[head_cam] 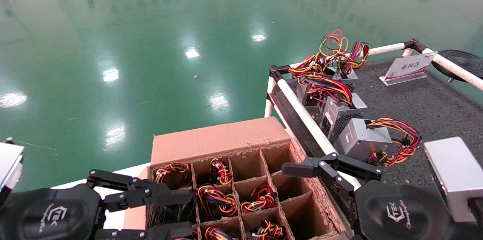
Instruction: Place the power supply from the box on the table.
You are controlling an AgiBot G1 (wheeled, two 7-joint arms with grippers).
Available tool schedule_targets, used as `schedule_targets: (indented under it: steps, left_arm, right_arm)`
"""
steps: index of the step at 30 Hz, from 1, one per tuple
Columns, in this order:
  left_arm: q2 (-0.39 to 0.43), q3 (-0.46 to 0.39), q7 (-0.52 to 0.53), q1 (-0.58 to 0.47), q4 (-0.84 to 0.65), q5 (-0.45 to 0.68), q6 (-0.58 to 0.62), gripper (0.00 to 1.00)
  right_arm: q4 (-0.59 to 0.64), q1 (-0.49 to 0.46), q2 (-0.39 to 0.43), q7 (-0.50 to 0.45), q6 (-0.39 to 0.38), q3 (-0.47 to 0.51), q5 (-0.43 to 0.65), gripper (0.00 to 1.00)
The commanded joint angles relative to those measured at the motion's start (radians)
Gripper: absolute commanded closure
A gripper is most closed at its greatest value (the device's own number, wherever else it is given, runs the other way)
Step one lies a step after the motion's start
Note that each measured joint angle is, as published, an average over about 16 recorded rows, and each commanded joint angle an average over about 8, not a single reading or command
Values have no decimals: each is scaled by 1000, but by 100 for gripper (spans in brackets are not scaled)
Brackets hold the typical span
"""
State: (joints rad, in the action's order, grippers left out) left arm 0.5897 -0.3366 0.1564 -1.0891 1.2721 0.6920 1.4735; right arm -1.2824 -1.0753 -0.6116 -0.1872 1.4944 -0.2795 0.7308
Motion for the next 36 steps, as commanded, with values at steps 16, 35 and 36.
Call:
schedule_targets:
  steps: [16, 35, 36]
  left_arm:
    - [0, 0, 0, 0, 0, 0, 0, 100]
    - [0, 0, 0, 0, 0, 0, 0, 0]
    - [0, 0, 0, 0, 0, 0, 0, 0]
  right_arm:
    - [0, 0, 0, 0, 0, 0, 0, 0]
    - [40, 24, 0, 12, -88, -13, 78, 0]
    - [41, 28, 2, 15, -99, -14, 90, 0]
